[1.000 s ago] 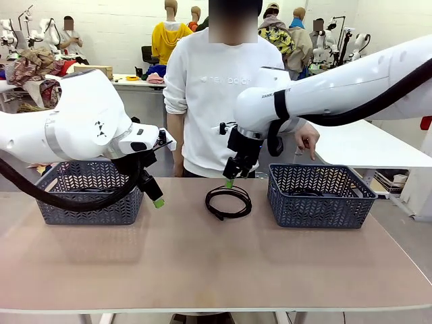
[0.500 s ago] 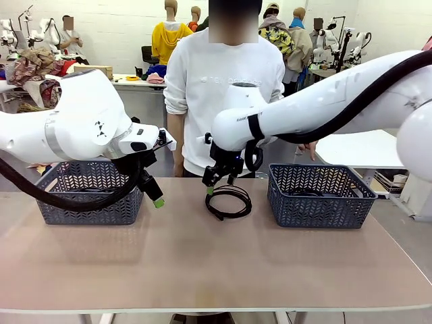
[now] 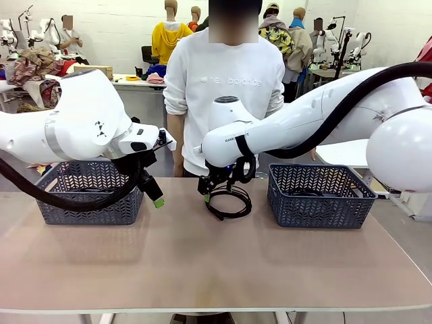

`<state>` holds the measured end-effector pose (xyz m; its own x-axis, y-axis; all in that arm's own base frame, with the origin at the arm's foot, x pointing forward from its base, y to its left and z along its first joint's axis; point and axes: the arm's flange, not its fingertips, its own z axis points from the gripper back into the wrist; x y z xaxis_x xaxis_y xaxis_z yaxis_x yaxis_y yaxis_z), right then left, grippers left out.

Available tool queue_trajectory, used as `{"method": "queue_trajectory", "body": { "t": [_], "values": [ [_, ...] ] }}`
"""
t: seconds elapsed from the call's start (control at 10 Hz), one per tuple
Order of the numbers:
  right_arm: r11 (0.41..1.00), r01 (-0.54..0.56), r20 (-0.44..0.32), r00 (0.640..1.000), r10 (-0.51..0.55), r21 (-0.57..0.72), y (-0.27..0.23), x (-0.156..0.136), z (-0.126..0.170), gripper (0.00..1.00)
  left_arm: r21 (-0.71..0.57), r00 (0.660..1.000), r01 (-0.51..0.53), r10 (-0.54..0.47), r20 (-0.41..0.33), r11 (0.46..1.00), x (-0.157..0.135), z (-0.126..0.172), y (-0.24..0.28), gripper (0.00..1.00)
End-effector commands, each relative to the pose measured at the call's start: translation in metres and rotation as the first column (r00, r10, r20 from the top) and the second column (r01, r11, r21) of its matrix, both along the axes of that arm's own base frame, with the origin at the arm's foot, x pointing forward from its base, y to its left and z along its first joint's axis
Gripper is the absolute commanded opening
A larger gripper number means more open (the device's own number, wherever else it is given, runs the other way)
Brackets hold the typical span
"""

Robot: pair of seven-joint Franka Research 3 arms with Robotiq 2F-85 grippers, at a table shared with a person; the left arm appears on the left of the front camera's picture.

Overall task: Organize the cables according to human instructions.
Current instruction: Pick up a bundle of cables and place it in the basket indicated by the human.

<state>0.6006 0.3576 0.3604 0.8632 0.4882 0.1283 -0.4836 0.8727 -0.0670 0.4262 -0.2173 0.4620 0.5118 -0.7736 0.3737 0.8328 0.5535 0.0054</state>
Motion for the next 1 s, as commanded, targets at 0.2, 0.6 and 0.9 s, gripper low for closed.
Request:
{"method": "queue_trajectory", "body": {
  "t": [0.2,0.6,0.9],
  "values": [
    [1.0,0.004,-0.006,1.0,-0.004,-0.013,0.014,0.009,-0.017,1.0,0.0,1.0,-0.009,0.009,0.001,1.0,0.0,0.0,0.002,1.0],
    [0.998,-0.062,-0.018,0.998,0.062,-0.008,0.019,0.02,-0.035,1.0,0.0,1.0,-0.009,0.009,0.001,1.0,0.0,0.0,0.002,1.0],
    [0.999,-0.04,-0.028,0.999,0.039,-0.011,0.022,0.029,-0.043,1.0,0.0,1.0,-0.009,0.009,0.001,1.0,0.0,0.0,0.002,1.0]
  ]
}}
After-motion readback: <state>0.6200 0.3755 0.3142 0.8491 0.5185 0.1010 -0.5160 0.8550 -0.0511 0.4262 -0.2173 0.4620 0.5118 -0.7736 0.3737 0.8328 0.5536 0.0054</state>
